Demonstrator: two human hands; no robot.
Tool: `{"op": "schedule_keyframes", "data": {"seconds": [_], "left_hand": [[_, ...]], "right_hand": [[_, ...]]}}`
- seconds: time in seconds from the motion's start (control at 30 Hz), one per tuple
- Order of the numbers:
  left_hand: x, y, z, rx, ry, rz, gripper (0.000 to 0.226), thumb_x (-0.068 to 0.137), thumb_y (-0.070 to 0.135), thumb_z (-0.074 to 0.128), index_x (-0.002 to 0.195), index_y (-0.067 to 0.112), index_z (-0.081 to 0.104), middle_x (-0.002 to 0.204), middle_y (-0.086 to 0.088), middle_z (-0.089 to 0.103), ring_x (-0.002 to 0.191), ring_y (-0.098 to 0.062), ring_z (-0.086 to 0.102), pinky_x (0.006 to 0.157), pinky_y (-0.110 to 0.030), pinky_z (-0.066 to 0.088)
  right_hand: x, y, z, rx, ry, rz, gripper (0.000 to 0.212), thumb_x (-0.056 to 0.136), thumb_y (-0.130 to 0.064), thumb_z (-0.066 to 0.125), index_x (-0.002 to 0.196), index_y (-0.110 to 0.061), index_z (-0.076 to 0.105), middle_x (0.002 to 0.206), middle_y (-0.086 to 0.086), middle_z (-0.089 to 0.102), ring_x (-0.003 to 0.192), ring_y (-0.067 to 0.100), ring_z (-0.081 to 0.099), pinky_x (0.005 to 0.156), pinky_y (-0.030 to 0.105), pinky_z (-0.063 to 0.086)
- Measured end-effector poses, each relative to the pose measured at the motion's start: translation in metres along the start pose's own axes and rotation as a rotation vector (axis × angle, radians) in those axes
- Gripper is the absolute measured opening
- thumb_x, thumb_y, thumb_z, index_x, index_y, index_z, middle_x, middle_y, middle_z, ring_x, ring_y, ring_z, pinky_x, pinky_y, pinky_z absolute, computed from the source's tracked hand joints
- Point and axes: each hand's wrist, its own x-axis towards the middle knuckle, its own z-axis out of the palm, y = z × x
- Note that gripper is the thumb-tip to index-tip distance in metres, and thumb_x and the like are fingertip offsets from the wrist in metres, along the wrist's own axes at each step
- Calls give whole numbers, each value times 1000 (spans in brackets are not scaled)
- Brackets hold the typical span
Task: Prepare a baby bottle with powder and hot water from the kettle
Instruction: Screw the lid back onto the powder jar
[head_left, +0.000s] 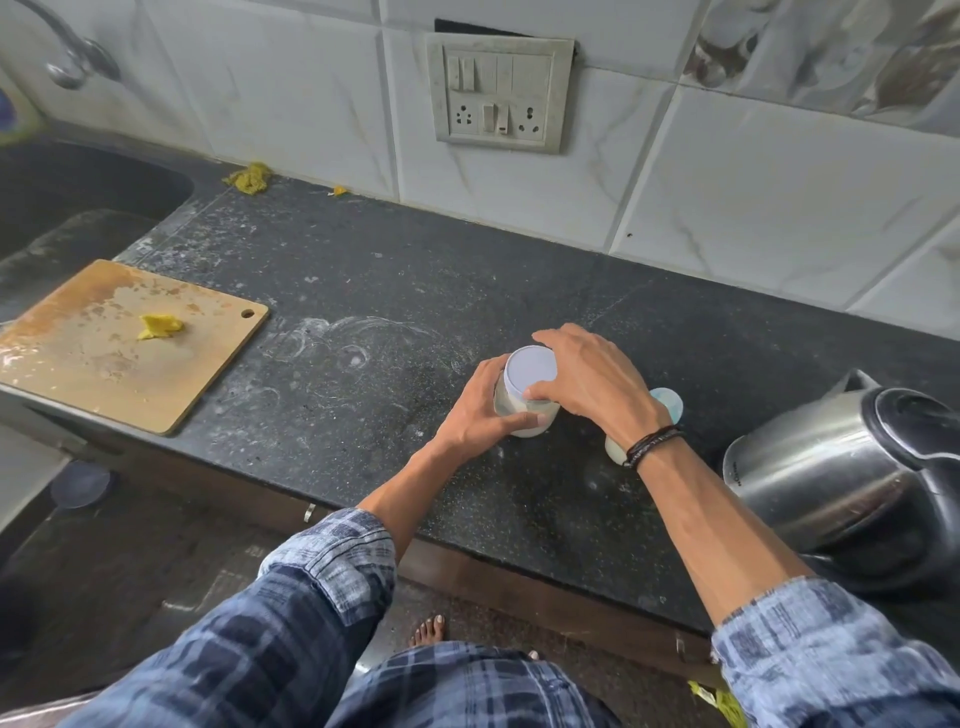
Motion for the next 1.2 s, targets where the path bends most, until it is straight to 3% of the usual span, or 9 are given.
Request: {"op": "schedule_keyframes", "data": {"seconds": [0.13, 0.33, 0.43, 0.53, 0.73, 0.93, 1.0, 1.1, 1.2], "left_hand": [[0, 0, -1, 6, -1, -17, 81, 73, 44, 85, 139, 42, 39, 135, 16, 43, 123, 11, 44, 94, -10, 35], [-1, 1, -2, 30, 0, -11, 79, 73, 45, 85, 137, 46, 39, 130, 28, 41, 121, 15, 42, 91, -7, 35], [0, -1, -1, 28, 8, -14, 82, 72, 48, 85, 140, 43, 39, 131, 23, 43, 123, 14, 43, 94, -11, 36], [-1, -1, -1, 23, 8, -13, 82, 72, 53, 84, 139, 46, 38, 131, 31, 40, 122, 17, 43, 93, -10, 37], [-1, 2, -1, 29, 3, -6, 82, 72, 53, 82, 141, 45, 38, 135, 20, 42, 124, 13, 44, 93, -9, 37], [-1, 1, -1, 29, -6, -8, 85, 70, 56, 82, 142, 41, 38, 136, 16, 43, 121, 5, 47, 96, -11, 35], [-1, 2, -1, 42, -13, 3, 85, 70, 55, 80, 142, 40, 38, 135, 14, 42, 119, 2, 48, 95, -10, 34], [0, 2, -1, 61, -17, 10, 88, 71, 50, 79, 147, 31, 38, 139, 10, 42, 124, -6, 45, 101, -19, 36], [-1, 2, -2, 52, -24, 2, 89, 72, 50, 80, 148, 30, 39, 138, 10, 42, 124, -6, 44, 103, -23, 36]], "right_hand": [[0, -4, -3, 6, -74, -55, 72, 89, -32, 81, 154, -27, 49, 154, 1, 52, 135, 27, 54, 108, 41, 46], [-1, -6, -7, -82, -6, -30, 72, 84, -58, 78, 145, -29, 55, 133, 2, 59, 120, 30, 61, 86, 39, 49], [-1, -6, -10, -107, -59, -89, 78, 83, -49, 83, 151, -32, 50, 142, 0, 57, 125, 29, 60, 94, 41, 50], [0, -9, -10, -125, -87, -98, 70, 84, -42, 83, 147, -32, 54, 137, 0, 59, 122, 29, 60, 95, 42, 50], [2, -10, -8, -141, -13, -19, 72, 84, -69, 73, 139, -25, 57, 127, 6, 57, 114, 31, 62, 85, 41, 50], [1, -12, -4, -154, -76, -85, 79, 81, -46, 85, 149, -28, 51, 136, 4, 55, 121, 32, 59, 92, 43, 51], [1, -14, 0, -170, -21, -41, 74, 82, -56, 80, 143, -23, 54, 130, 8, 56, 116, 33, 62, 86, 41, 51], [2, -16, 5, -221, 21, 44, 86, 80, -81, 66, 136, -17, 54, 127, 12, 58, 112, 36, 65, 84, 43, 53], [2, -13, 7, -160, -1, 3, 92, 77, -77, 72, 147, -21, 49, 137, 10, 54, 120, 36, 61, 90, 46, 53]]}}
